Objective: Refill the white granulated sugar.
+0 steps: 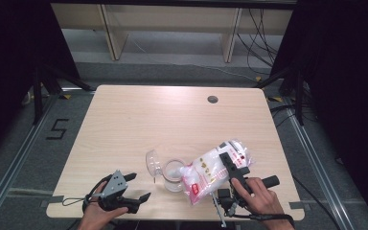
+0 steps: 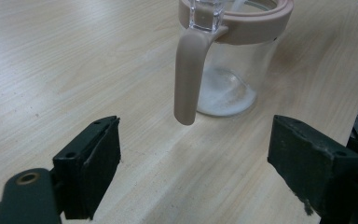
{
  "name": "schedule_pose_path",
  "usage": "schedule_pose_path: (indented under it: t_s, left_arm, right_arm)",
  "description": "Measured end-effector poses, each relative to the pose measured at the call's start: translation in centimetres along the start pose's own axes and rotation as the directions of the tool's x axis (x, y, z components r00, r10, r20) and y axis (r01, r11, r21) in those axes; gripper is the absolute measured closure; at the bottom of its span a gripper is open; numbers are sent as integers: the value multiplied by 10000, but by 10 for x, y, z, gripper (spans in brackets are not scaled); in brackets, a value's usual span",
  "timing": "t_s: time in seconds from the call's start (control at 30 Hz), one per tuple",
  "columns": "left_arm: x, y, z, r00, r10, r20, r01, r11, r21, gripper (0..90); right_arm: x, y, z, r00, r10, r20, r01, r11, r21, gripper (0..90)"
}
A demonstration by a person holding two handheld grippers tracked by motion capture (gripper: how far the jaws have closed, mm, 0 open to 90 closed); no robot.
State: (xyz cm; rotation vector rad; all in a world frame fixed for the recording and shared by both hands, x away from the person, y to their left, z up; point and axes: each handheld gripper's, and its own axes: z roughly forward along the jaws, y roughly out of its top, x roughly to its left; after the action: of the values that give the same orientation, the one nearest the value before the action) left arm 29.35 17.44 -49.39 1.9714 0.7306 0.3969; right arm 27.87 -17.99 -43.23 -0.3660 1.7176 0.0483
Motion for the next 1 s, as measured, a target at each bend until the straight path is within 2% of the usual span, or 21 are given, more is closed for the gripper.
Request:
schedule_pose_path:
  t_s: [0.03, 0.07, 0.1, 0.13, 0.27, 0.3, 0.37, 0.43, 0.47, 0.5, 0.53, 0.57, 0.6, 0.7, 0.8, 0.87, 0.9, 1.0]
  left_arm:
    - [-1, -1, 0, 9996, -294, 19, 294, 9996, -6, 166]
    - [-1, 0, 0, 9996, -293, 33, 293, 9996, 23, 166]
    - [-1, -1, 0, 9996, -296, 28, 296, 9996, 12, 166]
    - [-2, -1, 0, 9995, -302, 3, 302, 9995, -19, 166]
    - [-1, -1, 0, 9997, -230, -5, 230, 9997, 0, 166]
    - [-1, -1, 0, 9997, -224, -7, 224, 9997, -8, 166]
    - [-1, -1, 0, 9996, -289, 30, 289, 9996, 31, 166]
    - [-1, -1, 0, 9996, -295, 20, 295, 9996, 14, 166]
    - [-1, -1, 0, 9996, -293, 26, 293, 9996, 15, 166]
    - [-1, 0, 0, 9996, -286, 25, 286, 9996, 15, 166]
    - [-1, 0, 0, 9997, -251, -19, 251, 9997, 29, 166]
    - [-1, -1, 0, 9996, -282, -42, 282, 9996, -14, 166]
    - [-1, -1, 0, 9995, -313, -16, 313, 9995, -37, 166]
    - [-1, -1, 0, 9995, -303, -9, 303, 9995, -37, 166]
    - [-1, 0, 0, 9996, -286, 31, 286, 9996, 36, 165]
    - [-1, -1, 0, 9996, -289, 31, 288, 9996, 14, 166]
    - [-1, -1, 0, 9996, -282, 18, 282, 9996, 11, 166]
    - [-1, -1, 0, 9998, -217, -1, 217, 9998, 7, 166]
  right_arm:
    - [1, 1, 0, 9999, 108, -69, -108, 9999, 66, 502]
    - [-2, 2, 0, 9998, -148, -151, 150, 9999, 84, 503]
    - [-4, 3, 2, 9995, -303, -37, 303, 9995, -65, 502]
    - [-4, 4, 1, 9995, -174, -246, 178, 9997, 154, 502]
    - [-3, 2, 6, 10000, -16, -29, 16, 10000, -12, 502]
    - [-5, 1, 5, 9998, -196, -62, 196, 9998, 39, 502]
    - [-4, -2, 4, 10000, 14, -74, -13, 9999, 138, 503]
    - [-6, -4, 3, 9999, -145, -49, 146, 9997, 220, 503]
    - [-7, -5, 4, 9992, -394, -9, 395, 9991, 134, 503]
    - [-3, -6, 2, 10000, 90, 21, -91, 9997, 241, 503]
    - [-3, -7, 0, 9999, 89, -75, -87, 9993, 364, 503]
    - [-3, -6, 0, 10000, -16, 57, 15, 9998, 204, 503]
    - [-4, -5, -3, 9998, -110, -135, 115, 9993, 367, 503]
    - [-3, -4, -3, 10000, 20, -76, -18, 9996, 283, 504]
    - [-4, 2, -3, 9994, -314, -107, 316, 9993, 177, 504]
    - [-3, 2, -1, 9997, -221, 58, 221, 9998, 21, 504]
    - [-3, 4, -1, 9998, -81, -207, 85, 9998, 172, 504]
    - [-3, 5, 3, 10000, 11, -40, -11, 10000, 28, 504]
